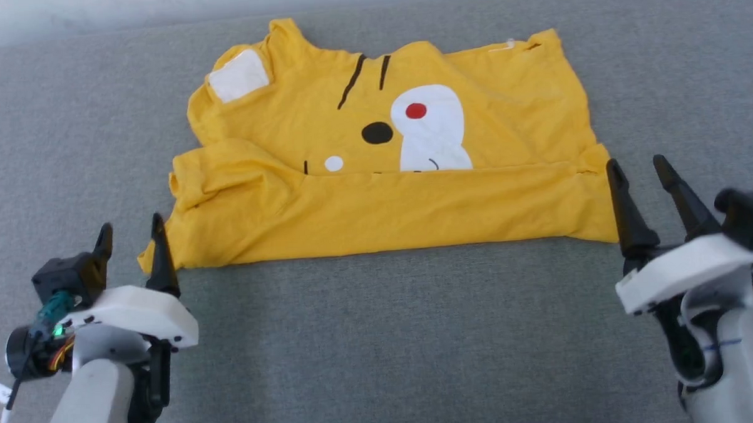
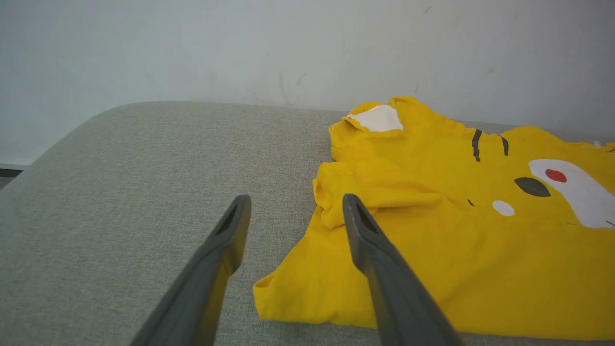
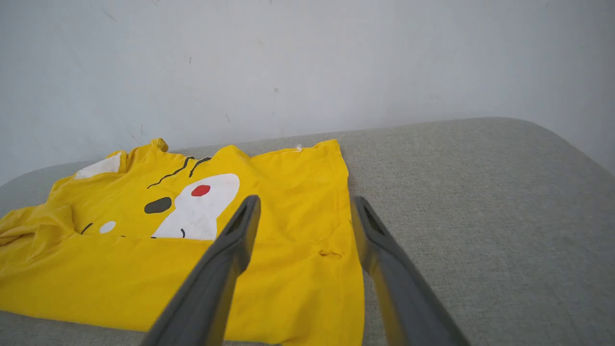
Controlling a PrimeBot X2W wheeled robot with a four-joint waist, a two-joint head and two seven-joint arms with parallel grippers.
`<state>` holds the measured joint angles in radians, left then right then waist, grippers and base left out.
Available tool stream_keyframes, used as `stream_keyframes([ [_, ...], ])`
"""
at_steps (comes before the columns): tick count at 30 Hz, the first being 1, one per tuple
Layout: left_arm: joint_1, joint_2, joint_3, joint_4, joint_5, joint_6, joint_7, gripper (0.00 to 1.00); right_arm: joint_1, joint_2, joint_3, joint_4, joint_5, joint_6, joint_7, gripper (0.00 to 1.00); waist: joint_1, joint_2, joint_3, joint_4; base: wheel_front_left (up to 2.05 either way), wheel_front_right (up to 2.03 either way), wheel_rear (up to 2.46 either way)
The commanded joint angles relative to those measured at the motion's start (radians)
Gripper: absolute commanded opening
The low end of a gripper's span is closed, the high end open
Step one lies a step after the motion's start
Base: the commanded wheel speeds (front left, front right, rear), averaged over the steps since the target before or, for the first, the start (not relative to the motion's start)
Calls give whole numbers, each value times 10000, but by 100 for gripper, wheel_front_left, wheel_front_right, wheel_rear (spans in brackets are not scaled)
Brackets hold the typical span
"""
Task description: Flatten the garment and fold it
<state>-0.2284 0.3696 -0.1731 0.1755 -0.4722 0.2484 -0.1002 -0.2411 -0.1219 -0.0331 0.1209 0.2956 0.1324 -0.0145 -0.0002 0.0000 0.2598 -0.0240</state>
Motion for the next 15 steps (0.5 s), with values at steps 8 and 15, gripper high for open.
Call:
stream_keyframes([
  [8,162,-65,410,747,-758,555,1482,100,816,523,-1,-445,-648,-17,-1202,100,2,0,-179,-504,0,0,0],
  [15,-39,61,392,1473,-1343,761,3343,100,975,652,212,-501,-679,-17,-1154,100,2,0,-194,-916,0,0,0],
])
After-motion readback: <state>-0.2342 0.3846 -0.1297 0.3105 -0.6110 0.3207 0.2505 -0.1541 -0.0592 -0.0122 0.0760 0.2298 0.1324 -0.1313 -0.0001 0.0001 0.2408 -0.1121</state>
